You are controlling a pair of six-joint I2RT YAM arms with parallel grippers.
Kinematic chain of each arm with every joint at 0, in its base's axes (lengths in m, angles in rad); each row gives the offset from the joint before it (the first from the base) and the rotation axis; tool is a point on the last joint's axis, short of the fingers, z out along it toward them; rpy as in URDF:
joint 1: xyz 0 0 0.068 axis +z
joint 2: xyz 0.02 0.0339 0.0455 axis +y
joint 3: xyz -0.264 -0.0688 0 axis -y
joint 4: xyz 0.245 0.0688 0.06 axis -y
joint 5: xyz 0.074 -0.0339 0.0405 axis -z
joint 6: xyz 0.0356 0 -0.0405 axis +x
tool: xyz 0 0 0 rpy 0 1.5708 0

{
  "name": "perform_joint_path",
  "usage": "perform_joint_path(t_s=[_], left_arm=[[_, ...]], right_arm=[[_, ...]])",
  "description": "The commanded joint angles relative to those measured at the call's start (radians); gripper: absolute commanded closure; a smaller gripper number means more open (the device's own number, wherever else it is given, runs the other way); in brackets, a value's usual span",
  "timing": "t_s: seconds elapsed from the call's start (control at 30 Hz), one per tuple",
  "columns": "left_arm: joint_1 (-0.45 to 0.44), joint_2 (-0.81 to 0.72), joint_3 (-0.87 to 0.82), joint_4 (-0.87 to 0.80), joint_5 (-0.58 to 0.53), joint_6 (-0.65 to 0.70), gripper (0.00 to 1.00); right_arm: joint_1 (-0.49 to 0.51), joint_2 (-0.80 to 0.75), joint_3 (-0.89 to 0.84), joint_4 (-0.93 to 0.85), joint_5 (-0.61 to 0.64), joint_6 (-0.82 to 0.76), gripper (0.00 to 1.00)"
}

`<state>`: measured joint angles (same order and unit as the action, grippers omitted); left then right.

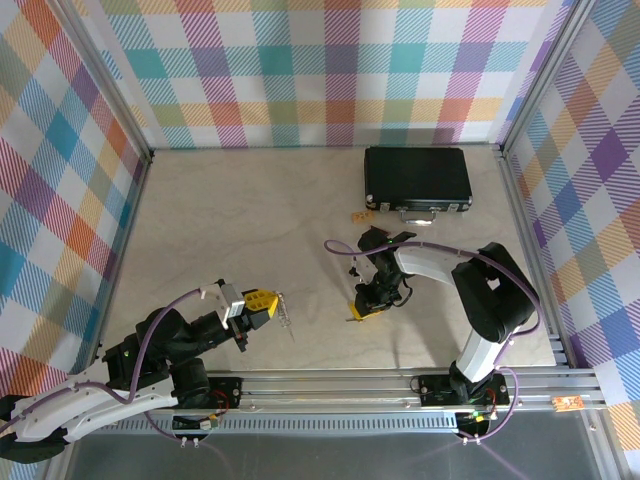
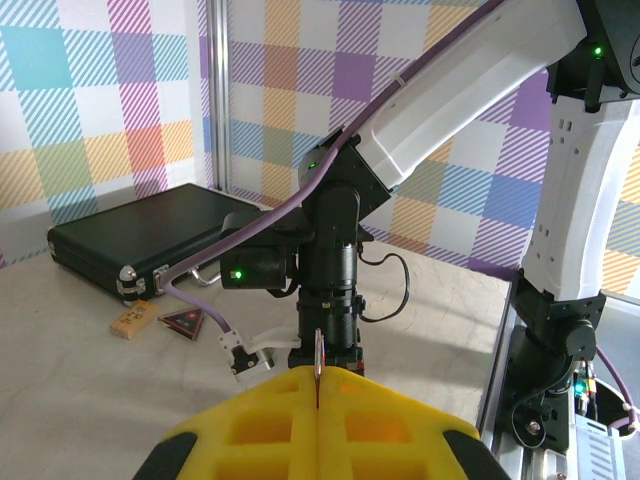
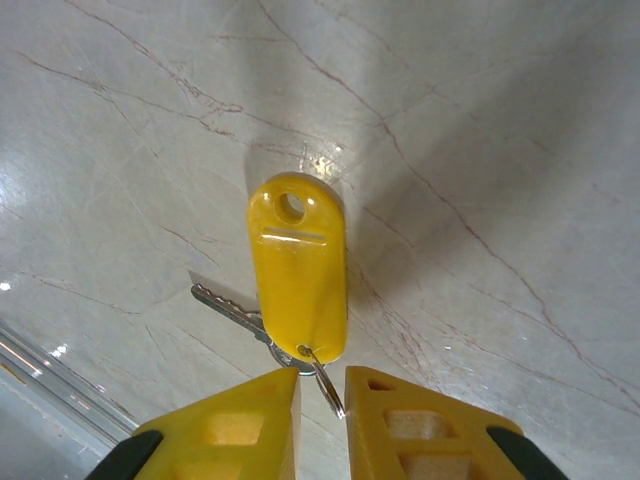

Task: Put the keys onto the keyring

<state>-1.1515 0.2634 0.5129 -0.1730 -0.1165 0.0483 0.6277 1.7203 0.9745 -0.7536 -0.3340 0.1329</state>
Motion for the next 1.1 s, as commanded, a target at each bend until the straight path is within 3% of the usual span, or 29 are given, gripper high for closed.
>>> perform_joint_path(t_s=[0.0, 0.67, 1.07], left_arm=[[-0.008, -0.017, 0.003, 0.053, 0.000, 0.001, 1.00], [-0.008, -0.016, 0.001, 0.052, -0.005, 0.000, 1.00], [-0.007, -0.011, 0.004, 0.052, -0.005, 0.001, 1.00]], right_arm=[[0.003, 0.009, -0.010, -0.021, -0.021, -0.012, 0.82], [0.022, 0.023, -0.003, -0.016, -0.048, -0.033, 0.86], [0.031, -0.021, -0.007, -0.016, -0.045, -0.042, 0.95]])
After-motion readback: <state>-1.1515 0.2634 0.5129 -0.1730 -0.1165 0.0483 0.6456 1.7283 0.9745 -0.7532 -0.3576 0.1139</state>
